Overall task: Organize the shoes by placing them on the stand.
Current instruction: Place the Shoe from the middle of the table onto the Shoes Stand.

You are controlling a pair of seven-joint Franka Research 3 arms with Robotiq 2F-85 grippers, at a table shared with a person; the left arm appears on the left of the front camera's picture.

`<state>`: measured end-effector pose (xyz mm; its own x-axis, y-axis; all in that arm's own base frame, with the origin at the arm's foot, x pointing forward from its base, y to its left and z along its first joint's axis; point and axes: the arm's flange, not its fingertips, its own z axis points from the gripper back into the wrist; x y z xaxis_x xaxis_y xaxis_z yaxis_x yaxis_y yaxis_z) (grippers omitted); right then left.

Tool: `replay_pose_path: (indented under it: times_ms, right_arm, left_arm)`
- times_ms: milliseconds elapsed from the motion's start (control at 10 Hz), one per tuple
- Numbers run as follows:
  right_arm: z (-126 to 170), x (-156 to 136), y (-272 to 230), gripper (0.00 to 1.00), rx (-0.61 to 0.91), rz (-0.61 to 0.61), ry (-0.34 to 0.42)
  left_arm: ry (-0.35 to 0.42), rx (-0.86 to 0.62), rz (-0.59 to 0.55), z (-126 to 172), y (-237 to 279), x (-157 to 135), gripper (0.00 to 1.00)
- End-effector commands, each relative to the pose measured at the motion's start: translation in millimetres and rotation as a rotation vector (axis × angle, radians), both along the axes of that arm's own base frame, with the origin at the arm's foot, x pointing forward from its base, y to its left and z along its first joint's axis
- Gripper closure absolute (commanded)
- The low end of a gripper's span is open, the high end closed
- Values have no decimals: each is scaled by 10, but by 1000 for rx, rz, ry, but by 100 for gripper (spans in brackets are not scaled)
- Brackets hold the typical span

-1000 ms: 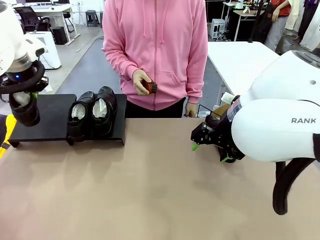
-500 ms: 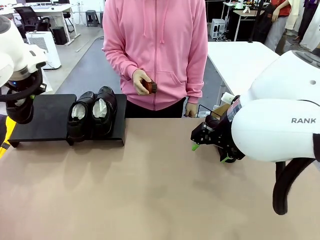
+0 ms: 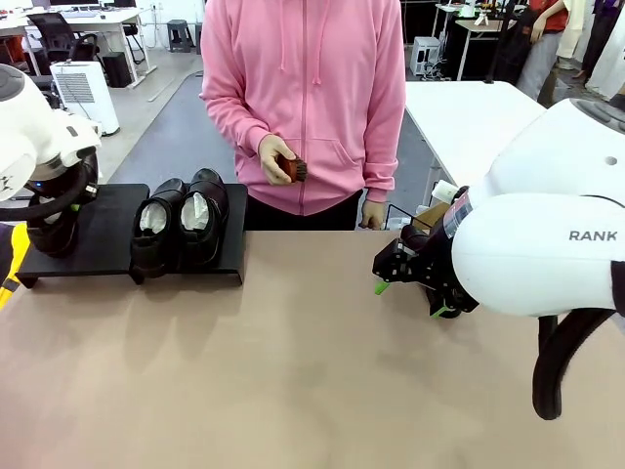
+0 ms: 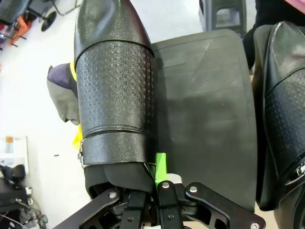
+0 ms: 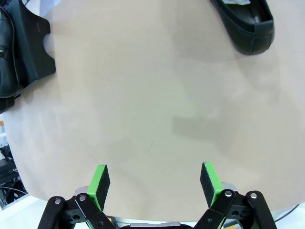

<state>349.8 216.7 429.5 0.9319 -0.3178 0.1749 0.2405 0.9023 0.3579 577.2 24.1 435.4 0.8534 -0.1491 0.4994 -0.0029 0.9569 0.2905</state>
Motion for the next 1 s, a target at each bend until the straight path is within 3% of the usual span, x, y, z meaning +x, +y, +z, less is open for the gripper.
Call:
replay_pose_path:
  times_ms: [0, 300, 400, 800, 900]
  right_arm:
    - [13, 36, 6, 0, 10, 17, -8]
    - [13, 36, 6, 0, 10, 17, -8]
    - [13, 36, 6, 0, 10, 17, -8]
    - [13, 36, 6, 0, 10, 17, -8]
    - [13, 36, 6, 0, 10, 17, -8]
  left_arm:
    - [-7, 1, -4, 134, 55, -67, 100]
    - [0, -13, 41, 27, 131, -55, 100]
    - [5, -26, 52, -15, 144, -32, 89]
    - [-60, -27, 48, -12, 137, -3, 12]
    - [-77, -20, 51, 27, 134, -29, 0]
